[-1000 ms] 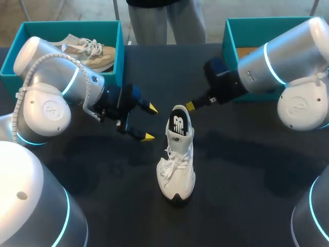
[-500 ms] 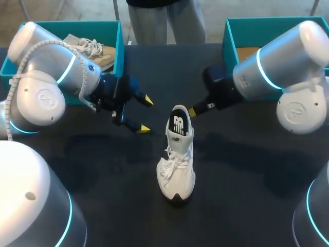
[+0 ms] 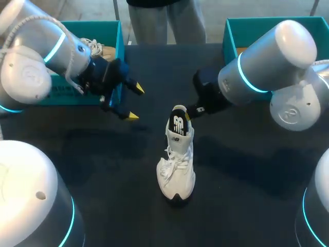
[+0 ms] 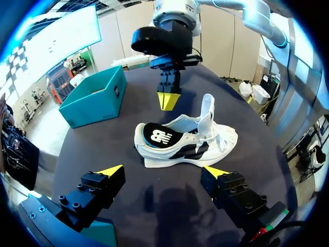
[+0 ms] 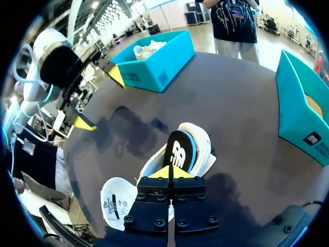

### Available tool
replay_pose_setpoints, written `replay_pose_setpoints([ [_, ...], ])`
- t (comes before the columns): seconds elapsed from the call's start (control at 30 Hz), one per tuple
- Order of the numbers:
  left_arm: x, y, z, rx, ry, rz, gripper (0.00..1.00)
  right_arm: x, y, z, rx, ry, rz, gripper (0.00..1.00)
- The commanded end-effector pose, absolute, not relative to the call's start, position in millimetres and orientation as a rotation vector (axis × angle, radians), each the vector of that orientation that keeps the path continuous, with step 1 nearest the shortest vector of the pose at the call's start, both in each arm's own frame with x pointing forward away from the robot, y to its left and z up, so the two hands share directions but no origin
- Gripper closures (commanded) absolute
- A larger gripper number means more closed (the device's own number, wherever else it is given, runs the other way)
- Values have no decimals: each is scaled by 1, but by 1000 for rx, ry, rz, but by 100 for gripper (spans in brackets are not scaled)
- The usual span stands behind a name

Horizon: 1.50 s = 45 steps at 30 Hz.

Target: Take the shoe out of the shoebox, open the shoe tongue, remove and reinsert the insole, then place the shoe into the shoebox

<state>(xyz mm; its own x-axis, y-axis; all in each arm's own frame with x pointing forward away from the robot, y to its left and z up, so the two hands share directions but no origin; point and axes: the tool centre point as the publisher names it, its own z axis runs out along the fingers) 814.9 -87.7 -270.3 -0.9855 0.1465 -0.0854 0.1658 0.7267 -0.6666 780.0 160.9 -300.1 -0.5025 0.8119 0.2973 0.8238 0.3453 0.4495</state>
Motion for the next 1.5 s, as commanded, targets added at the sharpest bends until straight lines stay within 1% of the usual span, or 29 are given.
replay_pose_setpoints([
  [0.03, 817, -74, -260, 285, 2903, -1130, 0, 779, 166, -302, -1587, -2576, -860, 100],
  [0.13, 817, -74, -260, 285, 2903, -1130, 0, 779, 166, -302, -1587, -2576, -860, 100],
  [0.17, 816, -62, -245, 290, 2886, -1111, 0, 776, 172, -311, -1596, -2552, -849, 100],
  [0.47, 820, -43, -224, 277, 2839, -1132, 0, 774, 181, -318, -1647, -2546, -807, 100],
  [0.83, 829, -25, -210, 225, 2801, -1121, 0, 769, 185, -326, -1777, -2541, -792, 100],
  [0.97, 838, -19, -208, 142, 2805, -1116, 0, 768, 189, -329, -1797, -2550, -774, 100],
  [1.5, 838, -19, -208, 142, 2805, -1116, 0, 775, 194, -338, -1965, -2544, -670, 100],
])
